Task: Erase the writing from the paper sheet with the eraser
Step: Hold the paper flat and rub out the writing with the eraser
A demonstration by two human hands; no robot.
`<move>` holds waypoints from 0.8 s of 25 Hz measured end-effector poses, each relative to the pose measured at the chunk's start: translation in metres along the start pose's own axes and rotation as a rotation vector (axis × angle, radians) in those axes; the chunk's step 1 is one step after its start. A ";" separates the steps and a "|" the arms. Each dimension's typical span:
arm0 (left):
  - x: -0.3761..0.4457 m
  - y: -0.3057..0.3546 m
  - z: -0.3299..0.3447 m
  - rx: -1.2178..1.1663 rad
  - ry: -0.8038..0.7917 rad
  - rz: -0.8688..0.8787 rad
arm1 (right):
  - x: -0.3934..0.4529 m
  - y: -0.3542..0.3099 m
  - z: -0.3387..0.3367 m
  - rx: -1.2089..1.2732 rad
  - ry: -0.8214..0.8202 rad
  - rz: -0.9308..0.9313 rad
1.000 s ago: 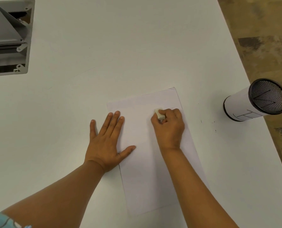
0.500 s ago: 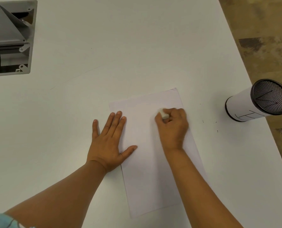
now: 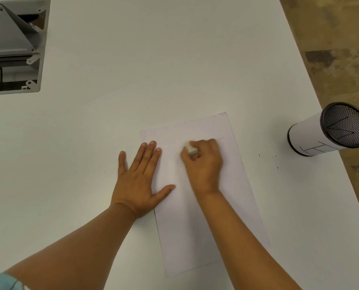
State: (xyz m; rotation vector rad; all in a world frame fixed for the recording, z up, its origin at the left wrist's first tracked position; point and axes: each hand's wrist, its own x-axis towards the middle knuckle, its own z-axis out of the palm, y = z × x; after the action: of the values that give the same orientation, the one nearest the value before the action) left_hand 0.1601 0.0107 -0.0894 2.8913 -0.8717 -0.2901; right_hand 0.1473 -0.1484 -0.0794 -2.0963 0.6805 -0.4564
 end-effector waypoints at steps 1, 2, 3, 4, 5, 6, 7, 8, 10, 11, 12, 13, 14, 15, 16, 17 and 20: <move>0.000 0.000 0.000 -0.001 -0.001 0.004 | -0.010 -0.007 0.007 -0.021 -0.076 -0.081; 0.000 0.000 0.000 -0.001 0.000 0.006 | -0.015 -0.008 0.010 -0.041 -0.126 -0.140; 0.000 0.000 0.000 0.001 0.004 0.006 | -0.013 -0.006 0.008 -0.045 -0.137 -0.153; 0.001 0.000 0.000 0.001 0.004 0.005 | -0.006 0.001 0.002 -0.039 -0.104 -0.123; 0.000 -0.001 0.000 -0.002 0.001 0.004 | 0.005 0.009 -0.007 -0.035 -0.034 -0.070; 0.000 0.000 -0.001 -0.007 0.001 0.003 | 0.017 0.019 -0.018 -0.046 0.052 -0.014; 0.000 0.000 -0.001 -0.009 0.007 0.001 | 0.030 0.028 -0.029 -0.070 0.130 0.030; 0.000 0.000 -0.001 -0.009 0.011 0.003 | 0.037 0.033 -0.037 -0.095 0.186 0.063; 0.000 0.000 -0.002 -0.012 0.005 0.003 | 0.036 0.030 -0.040 -0.098 0.222 0.086; 0.000 0.000 -0.002 -0.009 0.005 0.002 | 0.031 0.027 -0.036 -0.079 0.189 0.059; -0.001 0.001 -0.001 -0.003 0.007 0.003 | 0.023 0.024 -0.031 -0.077 0.125 0.002; 0.000 0.000 -0.001 0.002 0.007 0.003 | 0.015 0.022 -0.026 -0.098 0.050 -0.060; 0.000 0.000 -0.001 0.004 0.004 0.003 | 0.010 0.024 -0.025 -0.121 0.000 -0.099; 0.000 0.000 -0.001 0.004 0.000 0.002 | 0.014 0.027 -0.028 -0.127 0.003 -0.090; -0.001 0.000 -0.001 0.005 -0.004 0.002 | 0.022 0.031 -0.034 -0.119 0.050 -0.041; -0.001 0.000 0.000 0.009 -0.006 0.000 | 0.031 0.035 -0.040 -0.109 0.116 0.019; -0.001 -0.001 -0.001 0.016 -0.007 -0.004 | 0.041 0.035 -0.046 -0.089 0.243 0.119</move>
State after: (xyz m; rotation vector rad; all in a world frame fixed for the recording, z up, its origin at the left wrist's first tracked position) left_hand 0.1596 0.0118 -0.0887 2.9087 -0.8727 -0.2960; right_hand 0.1437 -0.2195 -0.0793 -2.0879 0.9771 -0.6305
